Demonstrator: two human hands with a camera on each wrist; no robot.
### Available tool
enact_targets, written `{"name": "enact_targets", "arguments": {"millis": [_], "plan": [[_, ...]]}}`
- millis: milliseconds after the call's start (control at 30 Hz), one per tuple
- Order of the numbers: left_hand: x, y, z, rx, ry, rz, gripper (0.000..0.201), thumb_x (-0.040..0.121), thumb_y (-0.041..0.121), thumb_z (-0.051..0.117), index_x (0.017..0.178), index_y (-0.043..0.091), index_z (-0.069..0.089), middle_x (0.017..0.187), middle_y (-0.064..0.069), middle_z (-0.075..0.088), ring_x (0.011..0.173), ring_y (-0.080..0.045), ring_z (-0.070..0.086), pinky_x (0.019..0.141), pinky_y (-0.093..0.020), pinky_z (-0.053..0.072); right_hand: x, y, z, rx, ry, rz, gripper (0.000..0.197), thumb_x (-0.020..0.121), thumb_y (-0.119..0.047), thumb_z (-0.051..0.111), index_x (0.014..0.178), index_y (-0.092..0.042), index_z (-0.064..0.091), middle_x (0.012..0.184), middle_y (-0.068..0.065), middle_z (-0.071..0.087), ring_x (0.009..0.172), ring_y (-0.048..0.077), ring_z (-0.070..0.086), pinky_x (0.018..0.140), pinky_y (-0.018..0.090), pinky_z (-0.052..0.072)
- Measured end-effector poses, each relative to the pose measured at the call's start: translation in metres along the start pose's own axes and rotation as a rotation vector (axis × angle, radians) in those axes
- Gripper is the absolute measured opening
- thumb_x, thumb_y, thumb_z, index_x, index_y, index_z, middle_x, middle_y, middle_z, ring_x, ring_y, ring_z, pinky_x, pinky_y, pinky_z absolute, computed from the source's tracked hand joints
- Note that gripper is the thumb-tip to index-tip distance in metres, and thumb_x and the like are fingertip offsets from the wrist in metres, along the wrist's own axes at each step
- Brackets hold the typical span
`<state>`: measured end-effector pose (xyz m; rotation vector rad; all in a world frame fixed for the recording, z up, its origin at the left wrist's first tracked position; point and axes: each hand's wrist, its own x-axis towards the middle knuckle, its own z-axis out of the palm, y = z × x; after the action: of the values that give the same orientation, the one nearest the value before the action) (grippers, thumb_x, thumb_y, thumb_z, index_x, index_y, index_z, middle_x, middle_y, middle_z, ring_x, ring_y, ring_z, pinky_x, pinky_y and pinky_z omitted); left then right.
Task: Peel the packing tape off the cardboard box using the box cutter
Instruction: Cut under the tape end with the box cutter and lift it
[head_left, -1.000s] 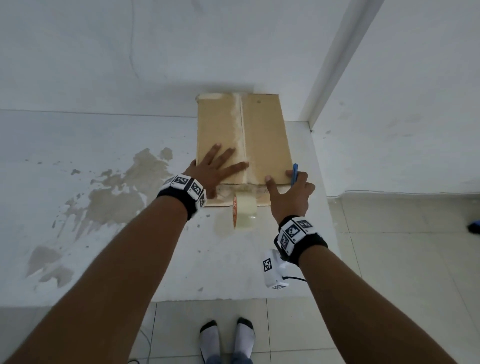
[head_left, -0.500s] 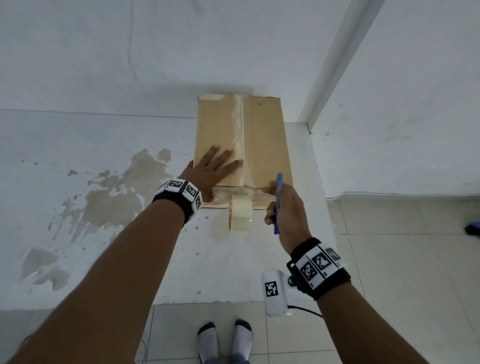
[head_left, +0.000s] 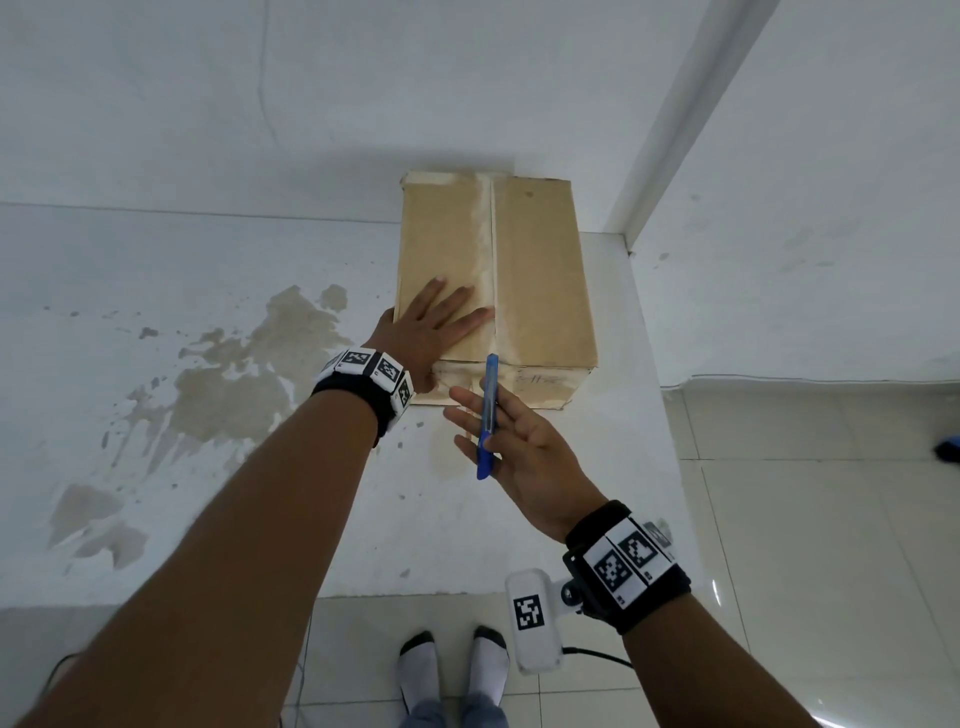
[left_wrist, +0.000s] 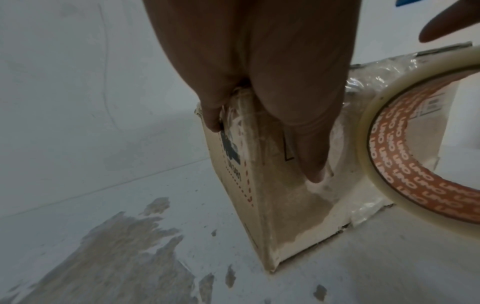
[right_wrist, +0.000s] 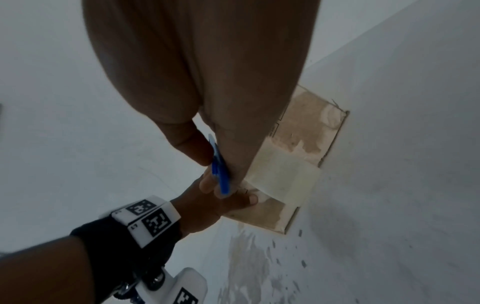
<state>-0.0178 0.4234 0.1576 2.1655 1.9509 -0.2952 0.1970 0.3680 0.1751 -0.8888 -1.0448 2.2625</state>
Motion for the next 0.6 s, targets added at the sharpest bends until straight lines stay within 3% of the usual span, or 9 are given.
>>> {"name": "enact_targets", "arguments": {"millis": [133, 333, 467, 600], "plan": [[0.0, 0.0, 0.0, -0.006, 0.006, 0.001, 0.12, 0.079, 0.016, 0.078, 0.154, 0.043, -0.013, 0.165, 0.01, -0.018, 0.151, -0.023, -0.021, 0.108, -0.066, 0.029, -0.001, 0.005, 0.0, -0.109, 0.047, -0.072, 0.055, 0.102, 0.012, 0.028, 0.144, -0.02, 0.04, 0.142, 0.005, 0.056, 0.125, 0.019, 0.06, 0.108, 0.031, 0.045], [-0.002, -0.001, 0.001, -0.023, 0.024, 0.004, 0.122, 0.077, 0.02, 0.081, 0.154, 0.043, -0.011, 0.165, 0.011, -0.018, 0.151, -0.022, -0.021, 0.107, -0.066, 0.03, -0.006, 0.017, -0.002, -0.172, 0.172, -0.197, 0.039, 0.107, -0.004, 0.034, 0.145, -0.006, 0.044, 0.131, 0.014, 0.064, 0.094, 0.016, 0.069, 0.092, 0.029, 0.056], [-0.002, 0.0, 0.001, -0.028, 0.033, 0.004, 0.124, 0.076, 0.022, 0.083, 0.154, 0.044, -0.011, 0.165, 0.011, -0.017, 0.151, -0.022, -0.021, 0.106, -0.067, 0.03, -0.012, 0.016, 0.0, -0.16, 0.248, -0.229, 0.032, 0.106, -0.012, 0.039, 0.132, -0.006, 0.057, 0.105, 0.007, 0.074, 0.065, 0.014, 0.065, 0.064, 0.025, 0.058], [-0.004, 0.0, 0.001, -0.016, 0.045, 0.01, 0.123, 0.076, 0.024, 0.082, 0.155, 0.043, -0.01, 0.166, 0.01, -0.016, 0.152, -0.023, -0.019, 0.106, -0.065, 0.033, -0.01, 0.017, -0.001, -0.154, 0.376, -0.244, 0.028, 0.105, -0.023, 0.045, 0.116, -0.007, 0.065, 0.082, 0.001, 0.071, 0.05, 0.013, 0.054, 0.043, 0.023, 0.043]]}}
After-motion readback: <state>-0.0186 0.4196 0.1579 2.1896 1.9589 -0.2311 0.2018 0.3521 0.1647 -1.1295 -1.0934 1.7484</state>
